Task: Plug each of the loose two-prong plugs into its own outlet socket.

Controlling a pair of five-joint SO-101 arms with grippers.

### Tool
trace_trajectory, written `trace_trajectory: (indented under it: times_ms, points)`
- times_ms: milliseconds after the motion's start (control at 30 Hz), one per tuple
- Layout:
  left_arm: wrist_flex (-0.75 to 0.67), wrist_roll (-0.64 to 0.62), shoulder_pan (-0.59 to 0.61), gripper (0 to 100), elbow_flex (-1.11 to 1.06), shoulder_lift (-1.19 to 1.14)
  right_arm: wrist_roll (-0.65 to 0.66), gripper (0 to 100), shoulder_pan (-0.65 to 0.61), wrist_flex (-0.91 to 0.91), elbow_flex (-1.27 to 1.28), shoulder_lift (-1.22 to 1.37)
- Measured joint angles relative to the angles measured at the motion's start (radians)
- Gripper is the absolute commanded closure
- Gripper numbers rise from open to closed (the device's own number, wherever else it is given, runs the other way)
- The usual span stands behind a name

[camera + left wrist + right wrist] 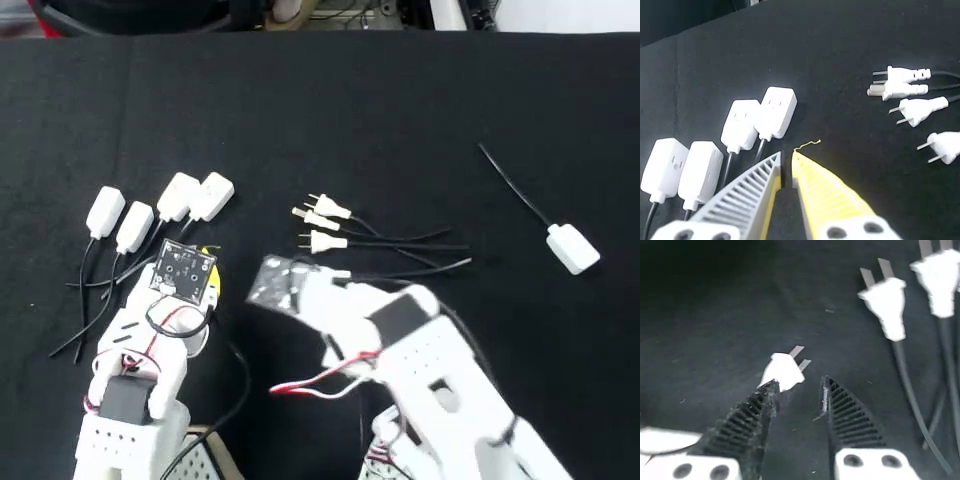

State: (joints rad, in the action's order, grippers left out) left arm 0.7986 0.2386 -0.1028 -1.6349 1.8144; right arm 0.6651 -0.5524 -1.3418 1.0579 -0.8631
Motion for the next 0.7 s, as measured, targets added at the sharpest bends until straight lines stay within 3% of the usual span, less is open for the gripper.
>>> trace_trajectory:
  times_ms: [133,467,700]
  points:
    - [-0.009,0.0,0.0,95,0.0,0.0,0.0,86.0,-0.091,-0.034,-0.021,0.117]
    - [-0.009,0.002,0.005,95,0.0,0.0,0.017,84.0,-0.132,-0.058,-0.031,0.265]
    - [-0.009,0.002,0.005,95,0.0,0.0,-0.037,84.2,-0.132,0.087,-0.031,0.419]
